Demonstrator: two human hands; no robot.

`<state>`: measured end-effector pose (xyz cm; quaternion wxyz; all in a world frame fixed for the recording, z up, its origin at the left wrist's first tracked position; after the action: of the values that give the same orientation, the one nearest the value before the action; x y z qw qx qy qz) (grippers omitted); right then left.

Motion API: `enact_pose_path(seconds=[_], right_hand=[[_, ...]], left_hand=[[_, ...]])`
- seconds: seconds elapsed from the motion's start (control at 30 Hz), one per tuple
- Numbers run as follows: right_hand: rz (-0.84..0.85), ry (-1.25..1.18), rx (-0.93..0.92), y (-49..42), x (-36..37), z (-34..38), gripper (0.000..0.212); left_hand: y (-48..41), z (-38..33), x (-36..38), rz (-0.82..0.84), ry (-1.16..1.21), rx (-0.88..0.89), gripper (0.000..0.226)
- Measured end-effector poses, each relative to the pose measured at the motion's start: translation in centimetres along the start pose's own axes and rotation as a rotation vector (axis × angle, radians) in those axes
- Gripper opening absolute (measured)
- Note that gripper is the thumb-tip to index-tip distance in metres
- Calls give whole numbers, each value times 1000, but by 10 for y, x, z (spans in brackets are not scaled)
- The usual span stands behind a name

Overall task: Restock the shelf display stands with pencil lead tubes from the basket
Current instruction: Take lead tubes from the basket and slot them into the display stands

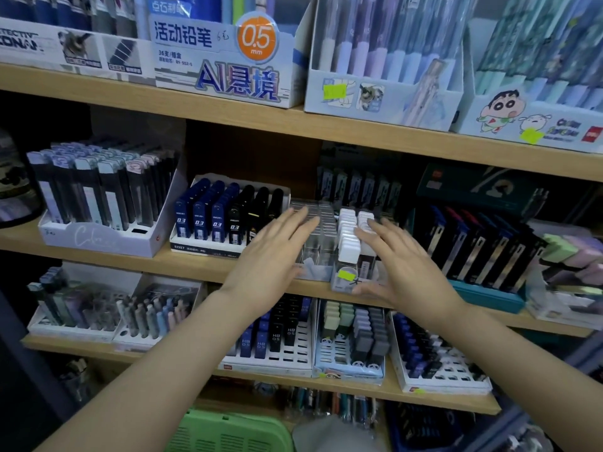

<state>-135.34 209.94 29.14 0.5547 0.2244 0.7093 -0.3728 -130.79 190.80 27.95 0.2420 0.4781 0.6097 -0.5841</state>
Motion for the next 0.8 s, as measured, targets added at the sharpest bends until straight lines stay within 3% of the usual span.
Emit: enact_pose_path(seconds=[0.67, 0.73, 0.8], right_hand=[[-31, 26, -49, -17, 6, -14, 93], [-66, -32, -44, -15, 3, -11, 95], [-149, -239, 52, -11, -3, -11, 88]], left_hand=[[-10, 5, 8, 16, -27, -16, 83], [-10, 3, 8, 21, -29, -23, 82], [-10, 0, 5, 42, -33, -38, 78]])
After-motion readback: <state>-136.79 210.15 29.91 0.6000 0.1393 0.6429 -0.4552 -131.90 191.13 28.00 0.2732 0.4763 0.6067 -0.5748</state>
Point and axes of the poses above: each hand's wrist, its own y-axis away from the middle knuckle, its own x-axis out of the palm, z = x × y, the point moved 3 cm from there along -y, towards the middle knuckle, and after that the axes turned 4 degrees about y, right-handed, at the moved point
